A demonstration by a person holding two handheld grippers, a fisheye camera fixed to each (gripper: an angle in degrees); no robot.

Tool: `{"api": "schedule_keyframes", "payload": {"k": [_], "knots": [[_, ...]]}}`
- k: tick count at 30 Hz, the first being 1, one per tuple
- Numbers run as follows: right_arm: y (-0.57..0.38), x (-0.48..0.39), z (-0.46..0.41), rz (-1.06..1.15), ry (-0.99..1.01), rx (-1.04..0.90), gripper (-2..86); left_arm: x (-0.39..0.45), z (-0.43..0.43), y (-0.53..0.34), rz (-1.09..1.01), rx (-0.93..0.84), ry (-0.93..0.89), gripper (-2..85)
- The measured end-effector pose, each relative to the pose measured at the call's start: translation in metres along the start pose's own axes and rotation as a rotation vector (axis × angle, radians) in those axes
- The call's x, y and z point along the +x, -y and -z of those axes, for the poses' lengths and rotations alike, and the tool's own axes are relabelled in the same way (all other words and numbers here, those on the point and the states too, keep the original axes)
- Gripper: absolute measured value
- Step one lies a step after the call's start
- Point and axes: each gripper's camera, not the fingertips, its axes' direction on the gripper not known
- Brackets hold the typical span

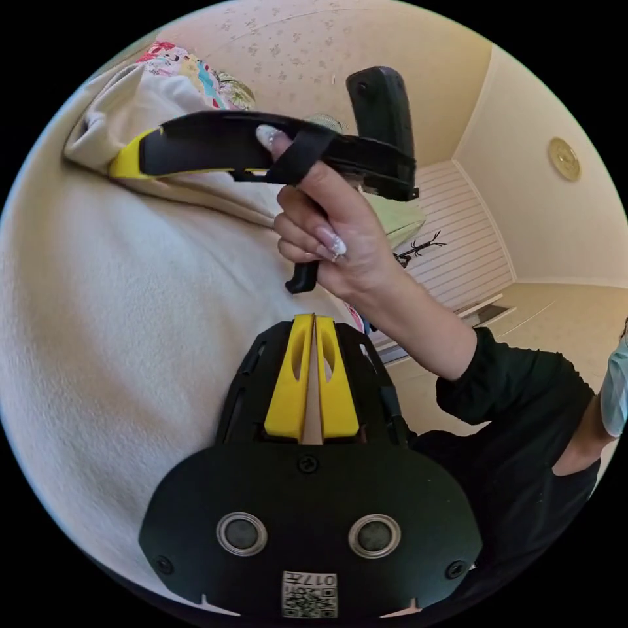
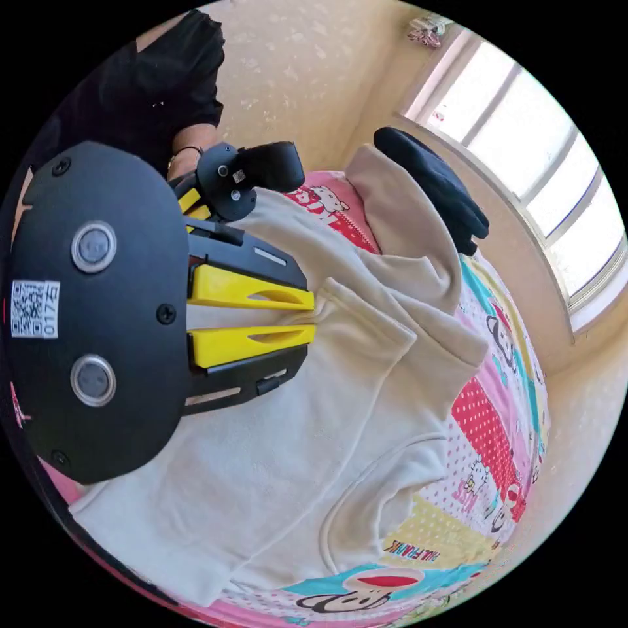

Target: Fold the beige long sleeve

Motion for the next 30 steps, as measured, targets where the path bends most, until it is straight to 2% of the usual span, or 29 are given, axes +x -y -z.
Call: {"api": "schedule_keyframes", "payload": {"k": [2,5,6,7,9,10,12,13,15,17,20,22,23,26,28,30], "knots": [[-0.001,-0.019,0.021,0.019,-0.003,0.072,2.1,0.0,0.001,0.004,0.01,0.003,-0.002,-1.0],[-0.019,-0.032,0.055,-0.038,-0.007,0.305,2.0,-0.002,0.002,0.012,0.021,0.008,-0.003,-1.0],[-0.023,-0.031,0.045,-0.028,0.026,0.309,2.0,-0.001,0.003,0.015,0.018,0.008,-0.004,-1.0],[-0.022,-0.03,0.034,-0.013,0.048,0.265,2.0,0.0,0.004,0.016,0.015,0.008,-0.005,-1.0],[-0.019,-0.011,-0.032,-0.047,0.114,-0.139,1.8,0.001,0.005,0.021,0.005,0.005,-0.011,-1.0],[-0.026,-0.011,-0.036,-0.047,0.124,-0.15,1.6,0.001,0.006,0.023,0.004,0.005,-0.013,-1.0],[-0.071,-0.016,0.0,-0.077,0.15,0.022,1.2,0.001,0.008,0.029,0.006,0.006,-0.017,-1.0],[-0.082,-0.016,0.011,-0.1,0.138,0.049,1.1,0.001,0.008,0.031,0.007,0.006,-0.018,-1.0],[-0.131,-0.027,0.053,-0.147,0.041,0.13,1.1,-0.001,0.01,0.039,0.016,0.009,-0.016,-1.0],[-0.171,-0.034,0.067,-0.21,-0.119,0.089,1.0,-0.002,0.011,0.046,0.016,0.014,-0.002,-1.0],[-0.25,-0.031,0.049,-0.333,-0.371,0.065,0.7,-0.002,0.014,0.056,0.003,0.022,0.024,-0.9],[-0.291,-0.018,0.008,-0.311,-0.434,0.049,0.6,-0.001,0.018,0.061,-0.002,0.035,0.035,-0.7],[-0.313,-0.019,0.004,-0.28,-0.427,0.159,0.5,0.002,0.024,0.063,-0.01,0.058,0.029,-0.5],[-0.317,-0.009,0.007,-0.304,-0.395,0.143,0.4,0.02,0.068,0.053,0.014,0.188,0.096,1.5],[-0.329,-0.001,0.013,-0.316,-0.342,0.175,0.4,0.032,0.116,0.032,0.065,0.35,0.178,5.2],[-0.344,0.013,0.021,-0.339,-0.249,0.202,0.5,0.04,0.19,-0.009,0.162,0.609,0.291,8.7]]}}
